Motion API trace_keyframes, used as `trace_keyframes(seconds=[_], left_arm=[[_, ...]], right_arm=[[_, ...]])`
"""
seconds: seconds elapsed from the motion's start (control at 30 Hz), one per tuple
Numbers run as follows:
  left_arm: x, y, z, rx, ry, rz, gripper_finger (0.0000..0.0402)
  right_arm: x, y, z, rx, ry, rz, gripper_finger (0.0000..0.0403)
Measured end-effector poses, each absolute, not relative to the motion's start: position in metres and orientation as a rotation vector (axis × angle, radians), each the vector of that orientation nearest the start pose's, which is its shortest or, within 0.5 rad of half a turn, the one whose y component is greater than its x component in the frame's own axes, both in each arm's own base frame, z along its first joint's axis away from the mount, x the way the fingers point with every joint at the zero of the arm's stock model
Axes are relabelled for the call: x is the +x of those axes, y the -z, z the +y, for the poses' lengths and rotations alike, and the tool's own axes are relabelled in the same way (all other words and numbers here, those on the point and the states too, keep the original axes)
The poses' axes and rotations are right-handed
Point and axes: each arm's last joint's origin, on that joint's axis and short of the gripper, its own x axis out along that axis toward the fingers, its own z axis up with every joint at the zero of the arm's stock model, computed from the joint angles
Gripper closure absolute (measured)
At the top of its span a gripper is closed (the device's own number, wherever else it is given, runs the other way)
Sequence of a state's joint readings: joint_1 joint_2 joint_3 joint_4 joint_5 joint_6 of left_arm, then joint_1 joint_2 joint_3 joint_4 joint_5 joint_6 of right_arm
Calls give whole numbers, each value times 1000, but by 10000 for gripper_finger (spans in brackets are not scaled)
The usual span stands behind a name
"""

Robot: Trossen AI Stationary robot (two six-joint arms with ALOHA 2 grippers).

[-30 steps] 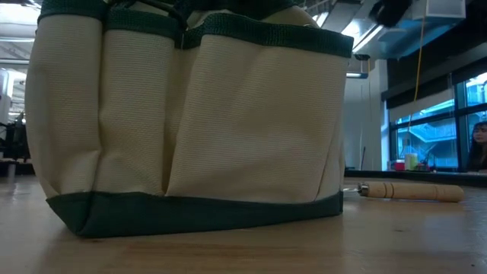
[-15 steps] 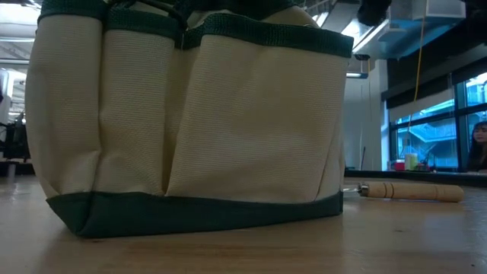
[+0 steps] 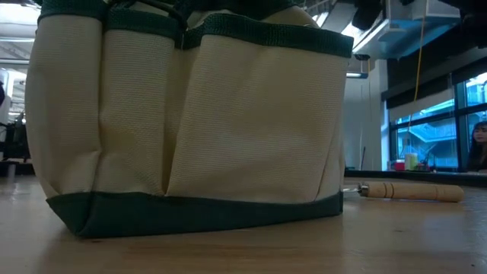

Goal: Pick & Place Garden tools in Gardening bag
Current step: Put the trowel into the gardening bag

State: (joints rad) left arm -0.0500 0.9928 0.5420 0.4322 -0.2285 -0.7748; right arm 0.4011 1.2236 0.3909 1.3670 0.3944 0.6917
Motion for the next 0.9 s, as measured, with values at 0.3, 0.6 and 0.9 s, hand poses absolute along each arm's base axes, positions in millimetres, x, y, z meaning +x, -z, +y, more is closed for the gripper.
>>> trace_keyframes(seconds=[0.3, 0.6, 0.9], left_arm=[[219, -269, -6, -563, -23, -76, 237], [219, -265, 8, -561, -107, -60, 238], [219, -264, 11, -533, -112, -54, 246]], right_arm=[[212, -263, 67, 835, -127, -512, 41], [222, -264, 43, 762, 23, -527, 41], [224, -263, 34, 760, 74, -528, 41]])
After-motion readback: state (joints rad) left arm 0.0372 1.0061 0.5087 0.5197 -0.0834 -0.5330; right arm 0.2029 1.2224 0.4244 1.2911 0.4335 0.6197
